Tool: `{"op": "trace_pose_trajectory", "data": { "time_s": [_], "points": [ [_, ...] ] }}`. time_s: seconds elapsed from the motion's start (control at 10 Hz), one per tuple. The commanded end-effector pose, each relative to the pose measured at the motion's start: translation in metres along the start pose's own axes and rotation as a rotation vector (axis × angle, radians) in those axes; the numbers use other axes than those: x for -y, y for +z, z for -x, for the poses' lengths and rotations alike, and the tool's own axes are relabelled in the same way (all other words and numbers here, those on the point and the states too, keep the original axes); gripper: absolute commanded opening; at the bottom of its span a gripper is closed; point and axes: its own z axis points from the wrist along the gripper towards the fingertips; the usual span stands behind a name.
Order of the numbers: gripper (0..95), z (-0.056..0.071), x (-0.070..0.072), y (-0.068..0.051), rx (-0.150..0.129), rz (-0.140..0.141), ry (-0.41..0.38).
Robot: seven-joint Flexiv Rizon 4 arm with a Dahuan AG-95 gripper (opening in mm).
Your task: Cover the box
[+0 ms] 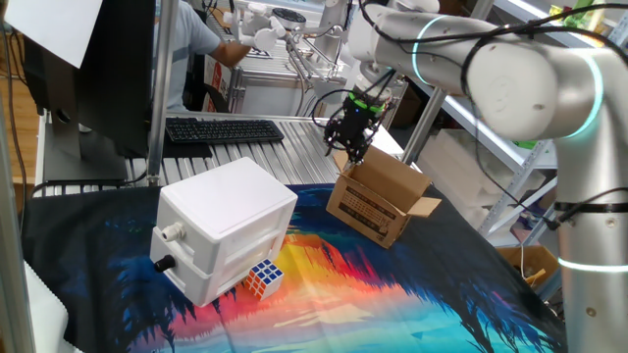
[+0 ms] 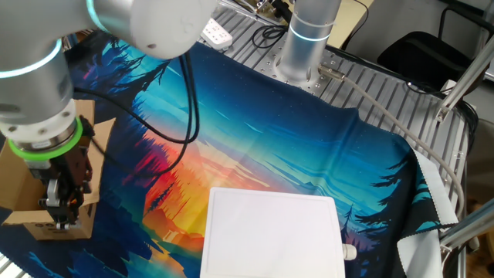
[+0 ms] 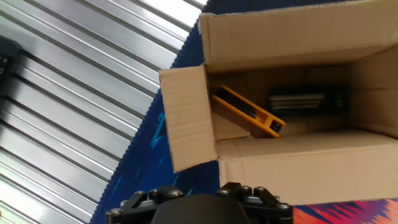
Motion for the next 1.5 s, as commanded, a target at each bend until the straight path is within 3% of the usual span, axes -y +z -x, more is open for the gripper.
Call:
{"op": "trace_pose_trajectory", "data": {
  "time_s": [0.1,0.2,0.5,1.1,1.5],
  "points": [
    [57.0,-0.0022,-0.0024,-0.0005,-0.016,-0.035,0.005],
    [57.0,-0.0022,-0.0024,-0.0005,-0.015,-0.049,-0.019],
    [57.0,-0.0022,-0.0024,-0.0005,-0.051,-0.083,-0.038],
    [57.0,-0.0022,-0.0024,-0.0005,-0.053,-0.085,-0.021],
    [57.0,-0.0022,-0.0024,-0.0005,-0.049,-0.081,-0.062]
  ]
}}
